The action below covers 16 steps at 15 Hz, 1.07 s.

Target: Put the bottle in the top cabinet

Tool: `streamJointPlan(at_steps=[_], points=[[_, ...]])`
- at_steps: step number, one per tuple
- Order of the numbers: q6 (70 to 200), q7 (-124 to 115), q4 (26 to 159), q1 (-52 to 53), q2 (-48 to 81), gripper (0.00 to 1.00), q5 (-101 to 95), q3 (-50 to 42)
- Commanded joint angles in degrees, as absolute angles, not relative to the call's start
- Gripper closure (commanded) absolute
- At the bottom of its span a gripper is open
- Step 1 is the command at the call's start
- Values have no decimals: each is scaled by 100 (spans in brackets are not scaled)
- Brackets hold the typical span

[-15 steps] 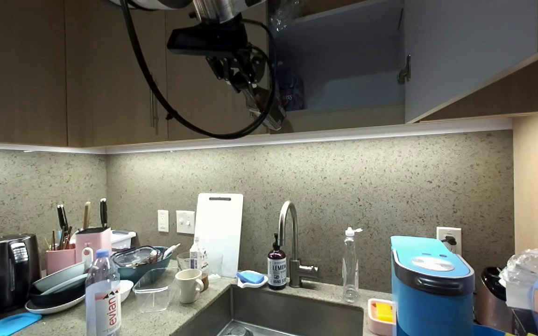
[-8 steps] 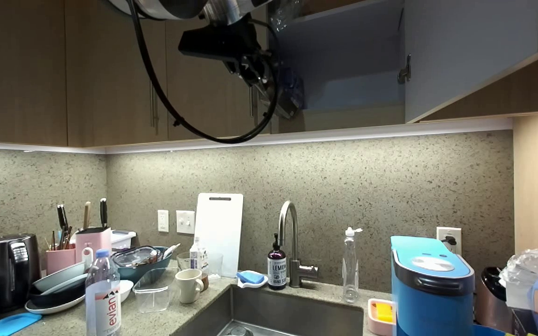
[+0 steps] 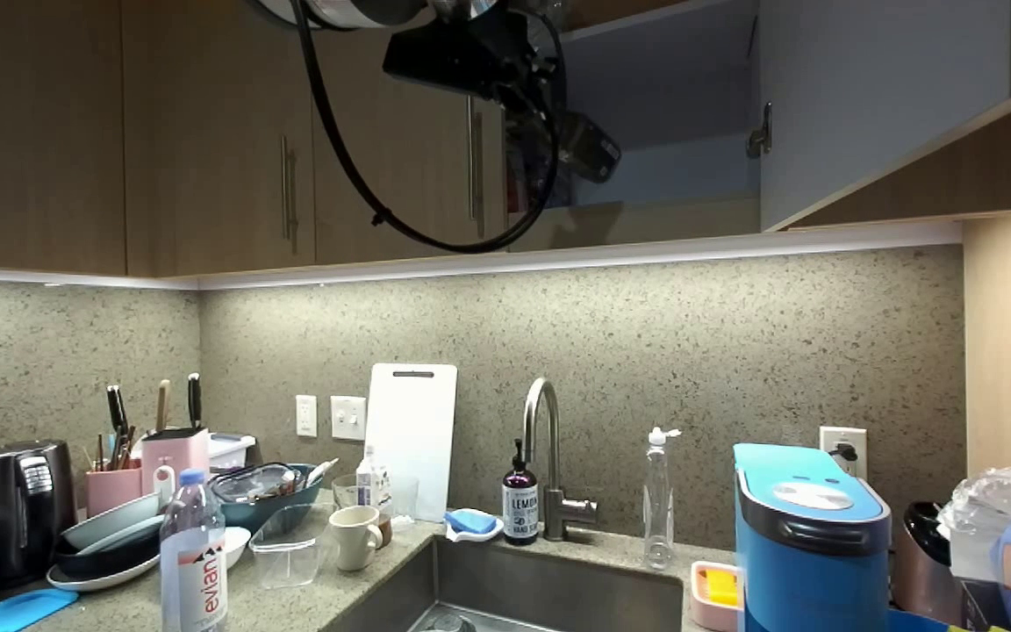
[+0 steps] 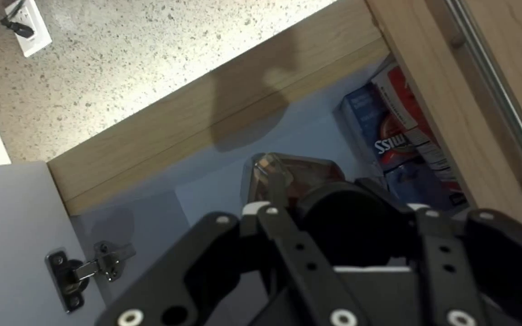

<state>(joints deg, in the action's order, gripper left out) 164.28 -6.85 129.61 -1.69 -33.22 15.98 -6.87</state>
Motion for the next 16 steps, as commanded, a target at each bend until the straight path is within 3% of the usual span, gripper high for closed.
streamJointPlan(at_steps=[1, 3, 4, 13, 14, 16], points=[[16391, -715, 12976, -161, -3299, 58, 1566, -701], [16386, -715, 13016, -152, -3285, 58, 1566, -692], [16387, -756, 12996, -151, -3224, 83, 1567, -655], [16347, -792, 12464, -90, -2626, 83, 1674, -787], [16318, -712, 12822, -135, -3001, 58, 1585, -728], [16320, -721, 12640, -141, -2797, 58, 1590, -742]])
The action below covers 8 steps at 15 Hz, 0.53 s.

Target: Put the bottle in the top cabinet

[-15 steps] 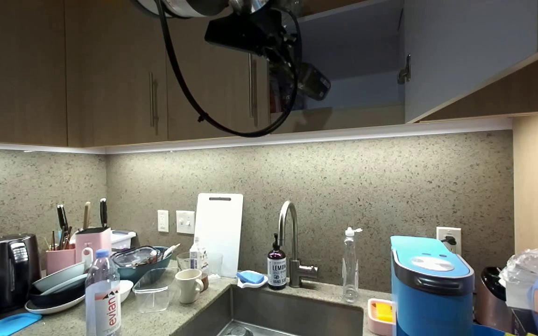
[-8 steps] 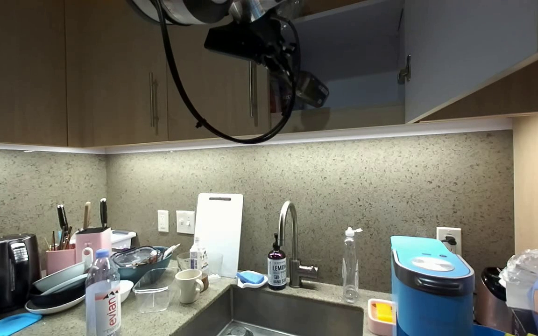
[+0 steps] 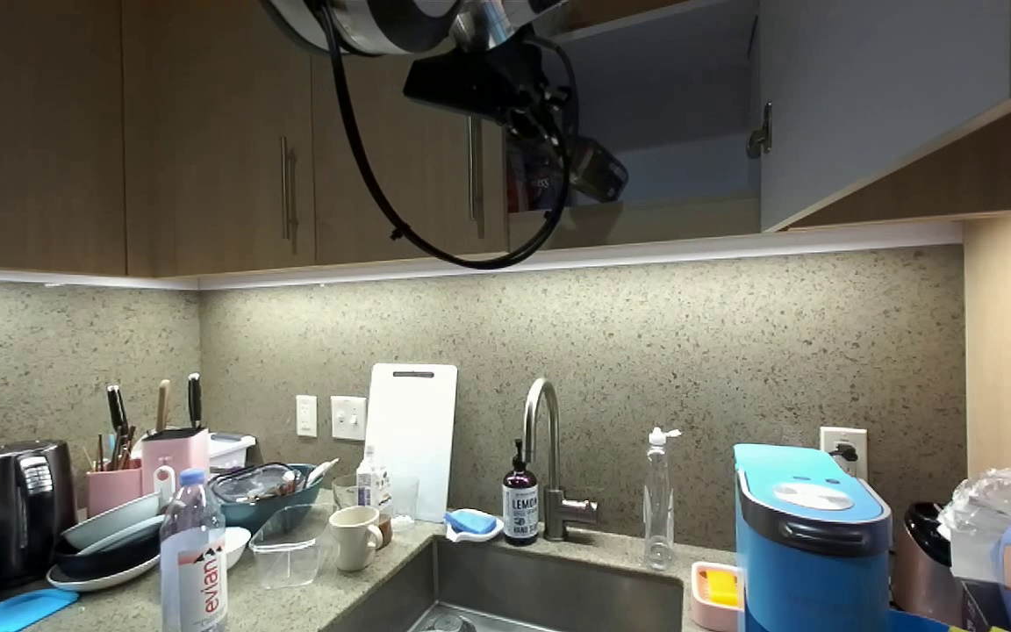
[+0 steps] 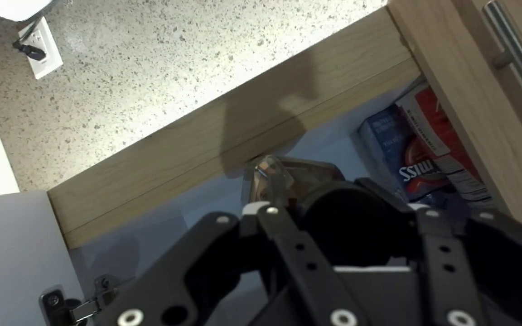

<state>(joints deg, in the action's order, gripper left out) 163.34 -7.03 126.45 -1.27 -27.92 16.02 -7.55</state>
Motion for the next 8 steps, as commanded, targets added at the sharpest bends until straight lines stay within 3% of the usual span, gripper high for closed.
streamJointPlan(at_steps=[1, 4, 5, 8], points=[[16322, -722, 12575, -143, -2724, 58, 1590, -744], [16322, -724, 12515, -144, -2659, 58, 1591, -744], [16322, -724, 12514, -144, -2659, 83, 1591, -744], [16539, -1059, 12178, -428, -2194, 83, 1432, -555]])
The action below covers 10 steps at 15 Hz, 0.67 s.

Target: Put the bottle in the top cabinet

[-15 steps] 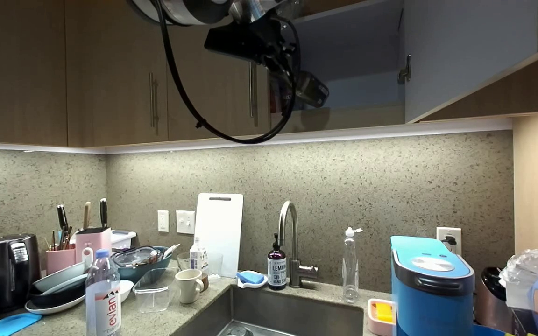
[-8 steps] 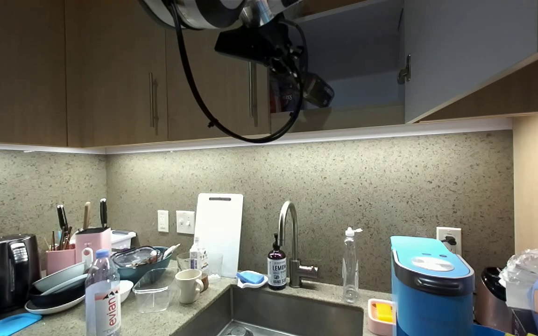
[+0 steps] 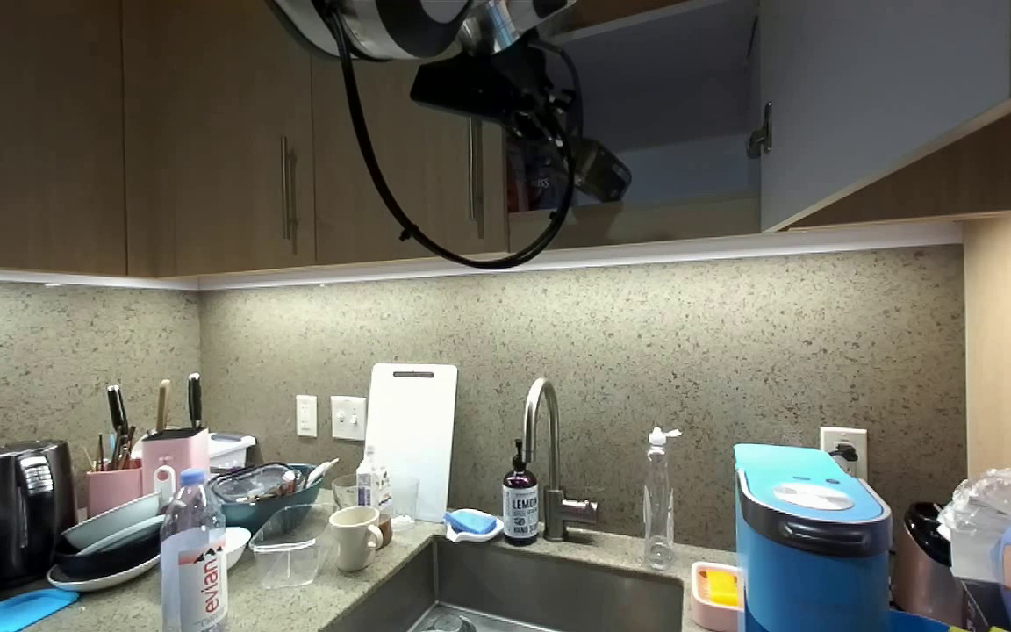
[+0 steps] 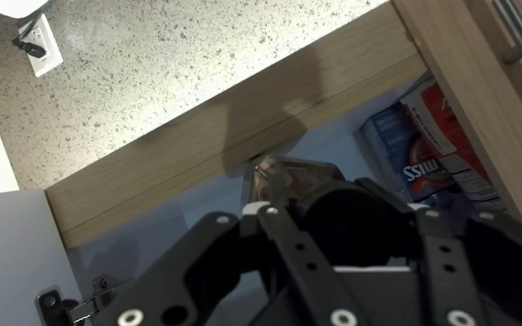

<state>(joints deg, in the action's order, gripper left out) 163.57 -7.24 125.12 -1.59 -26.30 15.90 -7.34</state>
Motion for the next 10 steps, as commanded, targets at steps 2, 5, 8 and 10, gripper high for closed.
streamJointPlan(at_steps=[2, 5, 8, 10], points=[[16645, -1378, 11871, -690, -1837, 83, 1266, -387], [16584, -1954, 11325, -1100, -1338, 83, 883, -135], [16522, -1766, 11471, -952, -1451, 58, 975, -238], [16521, -1766, 11455, -934, -1431, 58, 975, -257]])
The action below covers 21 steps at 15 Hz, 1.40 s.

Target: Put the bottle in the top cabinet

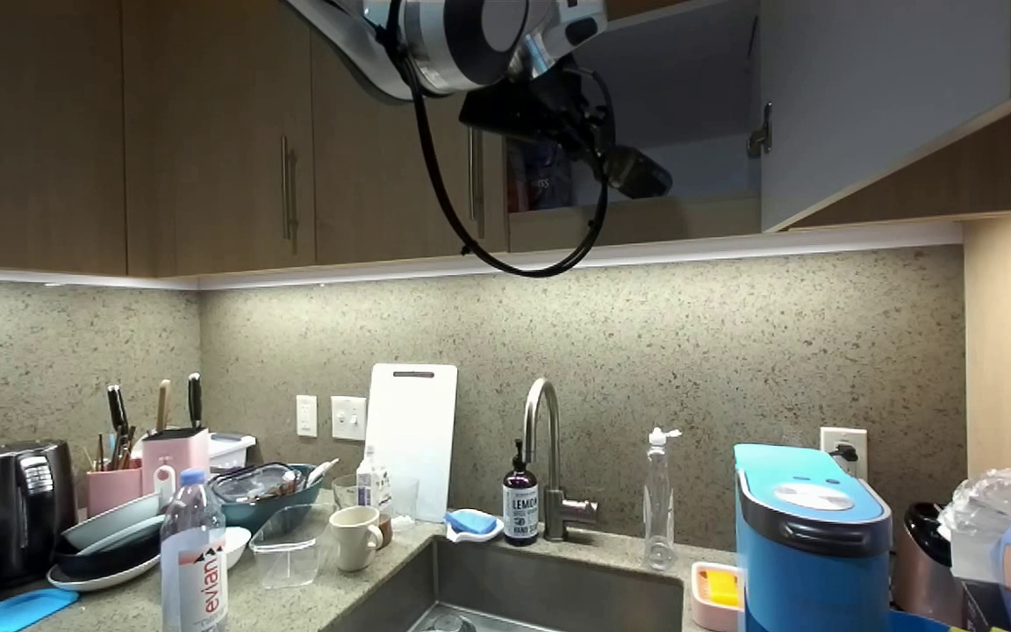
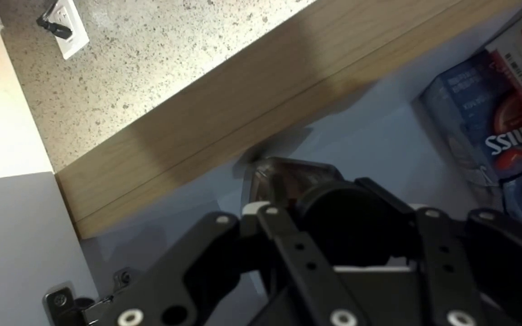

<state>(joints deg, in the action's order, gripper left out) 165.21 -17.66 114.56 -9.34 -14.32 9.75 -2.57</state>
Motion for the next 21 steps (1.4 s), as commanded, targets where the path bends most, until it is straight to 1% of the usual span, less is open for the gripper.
streamJointPlan(at_steps=[1, 2, 3, 9, 15, 16, 17, 18, 21], points=[[16519, -1766, 11466, -930, -1444, 58, 975, -256], [16519, -1766, 11472, -924, -1451, 58, 975, -257], [16519, -1766, 11473, -924, -1451, 83, 975, -257], [16649, -2320, 10947, -1278, -891, 83, 401, -23], [16571, -2731, 10572, -1342, -533, 83, -141, 10], [16540, -2837, 10547, -1355, -513, 33, -263, 9], [16539, -2863, 10542, -1331, -514, 31, -301, -4], [16533, -2920, 10550, -1319, -499, 27, -349, -13], [16548, -2914, 10610, -1280, -554, 8, -322, -25]])
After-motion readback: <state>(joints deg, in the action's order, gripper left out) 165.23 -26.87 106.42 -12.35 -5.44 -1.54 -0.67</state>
